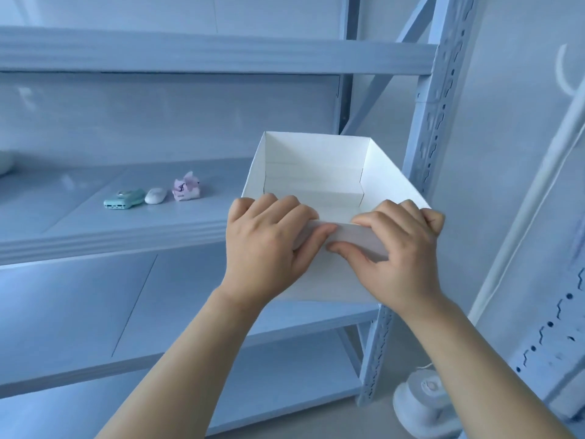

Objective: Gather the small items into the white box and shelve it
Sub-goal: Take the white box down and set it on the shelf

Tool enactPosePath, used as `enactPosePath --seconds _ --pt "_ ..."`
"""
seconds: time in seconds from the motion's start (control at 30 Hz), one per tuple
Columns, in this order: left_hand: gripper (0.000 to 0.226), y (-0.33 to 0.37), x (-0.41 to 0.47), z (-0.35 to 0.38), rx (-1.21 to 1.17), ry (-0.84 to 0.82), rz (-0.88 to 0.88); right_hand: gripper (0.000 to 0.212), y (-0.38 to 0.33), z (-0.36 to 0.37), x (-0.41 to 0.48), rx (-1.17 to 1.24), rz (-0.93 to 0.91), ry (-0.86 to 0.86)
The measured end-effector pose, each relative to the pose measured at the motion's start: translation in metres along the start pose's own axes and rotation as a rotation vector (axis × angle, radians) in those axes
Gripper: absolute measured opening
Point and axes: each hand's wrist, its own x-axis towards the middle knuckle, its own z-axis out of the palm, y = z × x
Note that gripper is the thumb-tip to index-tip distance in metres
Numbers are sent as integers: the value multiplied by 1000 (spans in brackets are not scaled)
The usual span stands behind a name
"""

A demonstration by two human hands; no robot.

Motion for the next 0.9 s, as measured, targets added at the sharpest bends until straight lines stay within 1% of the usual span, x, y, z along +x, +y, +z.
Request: enactPosePath --seconds 0.2,0.37,0.47,0.73,0.9 --pt "30 -50 -6 42 -68 -57 -14 31 10 65 4 -38 -12 28" --pt "26 -80 -12 75 -98 -150 -18 32 22 106 -1 -46 25 -22" --pt "25 -93 -17 94 -97 -175 -28 32 31 127 -3 -52 29 -41" --pt "23 -112 -8 155 -29 -185 -64 30 79 181 8 -14 36 -91" --pt "25 -117 6 197 61 -87 -99 27 114 211 19 -2 11 -95"
